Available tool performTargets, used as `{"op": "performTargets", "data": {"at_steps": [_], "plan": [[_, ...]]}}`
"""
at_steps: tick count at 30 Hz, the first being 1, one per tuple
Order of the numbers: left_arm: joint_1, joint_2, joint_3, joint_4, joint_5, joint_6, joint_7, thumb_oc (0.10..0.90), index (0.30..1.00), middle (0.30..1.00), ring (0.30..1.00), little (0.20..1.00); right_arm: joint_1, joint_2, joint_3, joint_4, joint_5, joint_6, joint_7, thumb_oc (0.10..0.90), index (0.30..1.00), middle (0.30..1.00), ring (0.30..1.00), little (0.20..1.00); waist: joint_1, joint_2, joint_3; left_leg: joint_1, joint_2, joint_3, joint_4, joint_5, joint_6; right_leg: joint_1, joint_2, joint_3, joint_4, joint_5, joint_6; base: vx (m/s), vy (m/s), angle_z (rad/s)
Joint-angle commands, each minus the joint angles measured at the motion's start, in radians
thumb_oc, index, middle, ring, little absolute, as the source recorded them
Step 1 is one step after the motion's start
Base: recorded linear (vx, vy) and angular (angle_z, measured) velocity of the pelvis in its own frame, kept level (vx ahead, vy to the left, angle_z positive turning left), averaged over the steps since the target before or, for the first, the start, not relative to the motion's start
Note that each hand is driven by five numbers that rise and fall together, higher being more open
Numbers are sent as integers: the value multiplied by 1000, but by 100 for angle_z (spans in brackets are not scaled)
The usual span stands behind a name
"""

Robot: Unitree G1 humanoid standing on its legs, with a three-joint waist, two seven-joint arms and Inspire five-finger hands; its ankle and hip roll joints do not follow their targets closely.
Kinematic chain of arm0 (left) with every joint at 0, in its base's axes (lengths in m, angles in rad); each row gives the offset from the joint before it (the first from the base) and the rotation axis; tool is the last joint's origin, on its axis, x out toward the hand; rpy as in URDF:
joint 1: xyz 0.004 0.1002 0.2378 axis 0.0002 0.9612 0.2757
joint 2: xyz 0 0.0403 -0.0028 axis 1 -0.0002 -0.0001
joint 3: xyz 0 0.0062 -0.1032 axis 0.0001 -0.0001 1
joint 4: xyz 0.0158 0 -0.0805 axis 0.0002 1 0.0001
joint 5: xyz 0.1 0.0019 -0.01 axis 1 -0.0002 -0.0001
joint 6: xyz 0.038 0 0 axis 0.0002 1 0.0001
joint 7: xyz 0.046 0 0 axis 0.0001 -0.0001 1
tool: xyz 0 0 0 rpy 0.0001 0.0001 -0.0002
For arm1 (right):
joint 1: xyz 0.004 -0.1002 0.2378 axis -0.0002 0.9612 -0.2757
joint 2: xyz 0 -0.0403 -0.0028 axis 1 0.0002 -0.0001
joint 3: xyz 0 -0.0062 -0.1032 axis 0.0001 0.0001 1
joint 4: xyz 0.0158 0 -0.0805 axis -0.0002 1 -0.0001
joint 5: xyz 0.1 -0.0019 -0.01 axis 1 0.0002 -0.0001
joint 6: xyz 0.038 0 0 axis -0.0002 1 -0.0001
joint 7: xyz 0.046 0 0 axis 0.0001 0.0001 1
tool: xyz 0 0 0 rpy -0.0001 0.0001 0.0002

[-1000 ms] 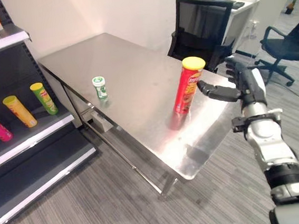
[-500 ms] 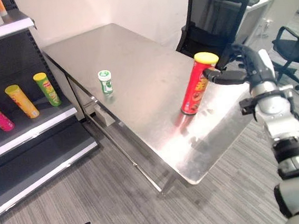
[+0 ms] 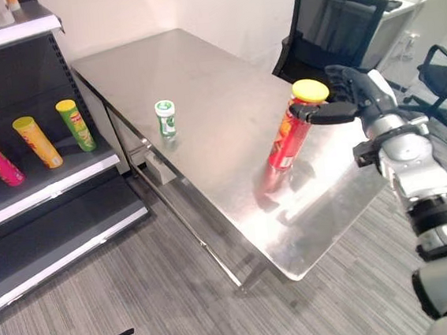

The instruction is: Put the goods on the table back onto the shelves and tidy them up.

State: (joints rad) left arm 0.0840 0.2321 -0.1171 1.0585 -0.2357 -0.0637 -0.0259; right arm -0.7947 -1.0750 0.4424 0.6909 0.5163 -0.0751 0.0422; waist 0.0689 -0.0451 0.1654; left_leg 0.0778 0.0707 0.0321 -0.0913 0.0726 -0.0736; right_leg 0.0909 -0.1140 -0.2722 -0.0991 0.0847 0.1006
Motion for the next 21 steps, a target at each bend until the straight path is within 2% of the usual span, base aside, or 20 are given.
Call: {"op": "performTargets", "data": {"at_steps": [1,4,13,21], "plan": [[3,67,-103,28,-15,-20,7,800,900,900,900,900,-211,-74,77,-6,2,-35,-11,800,900,900,900,900,25,-56,-45,16,31,39,4,-83,-53,28,-81,12,12,-24,94,4,4,-5],[-2,71,-106,30,-20,-20,8,800,900,900,900,900,-291,-51,144,57,-17,-17,-3,800,900,900,900,900,29,-62,-43,14,33,39,4,-83,-54,24,-80,13,12,-24,94,0,0,0],[6,72,-103,49,-20,-16,9,800,900,900,900,900,-322,-17,147,120,-13,-5,-8,800,900,900,900,900,39,-68,-42,13,32,32,4,-84,-52,25,-82,9,12,-23,96,1,0,1],[5,77,-107,38,-30,-14,5,800,900,900,900,900,-358,10,196,206,-45,27,21,800,900,900,900,900,47,-74,-39,12,31,27,4,-83,-52,25,-82,6,12,-23,97,0,0,0]]}}
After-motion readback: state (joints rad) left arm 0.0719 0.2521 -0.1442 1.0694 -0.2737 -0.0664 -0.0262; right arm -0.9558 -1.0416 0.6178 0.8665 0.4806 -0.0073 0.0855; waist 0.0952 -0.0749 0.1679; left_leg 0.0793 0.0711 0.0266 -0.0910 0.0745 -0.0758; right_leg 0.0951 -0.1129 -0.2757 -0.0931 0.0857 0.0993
